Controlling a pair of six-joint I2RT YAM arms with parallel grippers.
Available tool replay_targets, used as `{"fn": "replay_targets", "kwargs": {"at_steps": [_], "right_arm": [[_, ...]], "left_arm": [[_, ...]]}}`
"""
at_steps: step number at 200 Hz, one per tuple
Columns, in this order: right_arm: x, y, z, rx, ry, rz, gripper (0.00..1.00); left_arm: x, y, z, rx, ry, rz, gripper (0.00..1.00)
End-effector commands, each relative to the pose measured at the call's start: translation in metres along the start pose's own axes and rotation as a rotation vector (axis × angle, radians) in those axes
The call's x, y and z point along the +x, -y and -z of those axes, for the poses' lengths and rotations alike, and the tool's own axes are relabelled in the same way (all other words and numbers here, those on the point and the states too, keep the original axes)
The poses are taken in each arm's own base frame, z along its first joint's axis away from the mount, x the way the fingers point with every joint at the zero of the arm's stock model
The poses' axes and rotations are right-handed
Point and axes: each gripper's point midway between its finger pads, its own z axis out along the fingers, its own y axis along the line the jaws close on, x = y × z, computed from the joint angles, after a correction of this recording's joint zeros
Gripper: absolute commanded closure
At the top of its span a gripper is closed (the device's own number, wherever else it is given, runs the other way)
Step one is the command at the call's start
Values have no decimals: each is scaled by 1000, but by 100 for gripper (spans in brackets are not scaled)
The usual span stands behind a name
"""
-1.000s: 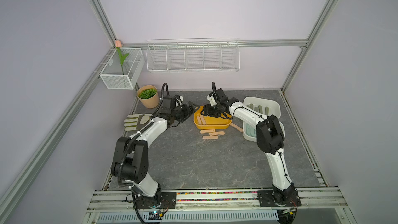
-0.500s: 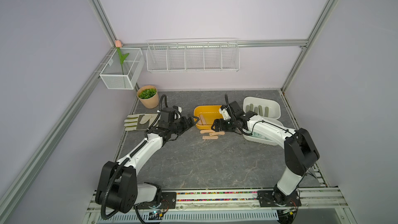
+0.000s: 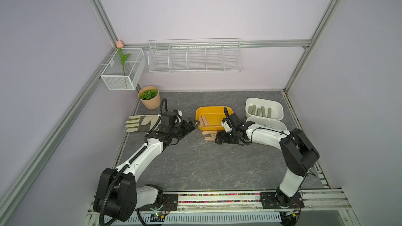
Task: Place the fruit knives into the storage box by color
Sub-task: Pick up the fruit knife from the center of the board.
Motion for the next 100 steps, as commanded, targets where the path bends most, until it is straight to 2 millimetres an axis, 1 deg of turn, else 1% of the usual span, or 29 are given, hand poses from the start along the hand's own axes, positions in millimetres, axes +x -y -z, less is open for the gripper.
{"fn": "replay_targets", "kwargs": {"at_steps": [1, 41, 71, 81, 100], "right_arm": [[-8, 0, -10, 16, 7, 12, 13], [-17, 0, -23, 31, -3, 22, 13], [-25, -7, -31, 7, -9, 29, 14], [-26, -10, -32, -6, -12, 35, 14], [-21, -17, -35, -27, -30, 60, 16]], "left_arm": [[-1, 2, 4, -4, 14, -6, 1], [-1, 2, 1, 6, 14, -8, 1], [-3, 5, 0, 12, 11, -14, 1], [-3, 5, -1, 13, 10, -16, 1], [-4, 6, -1, 15, 12, -19, 1]]}}
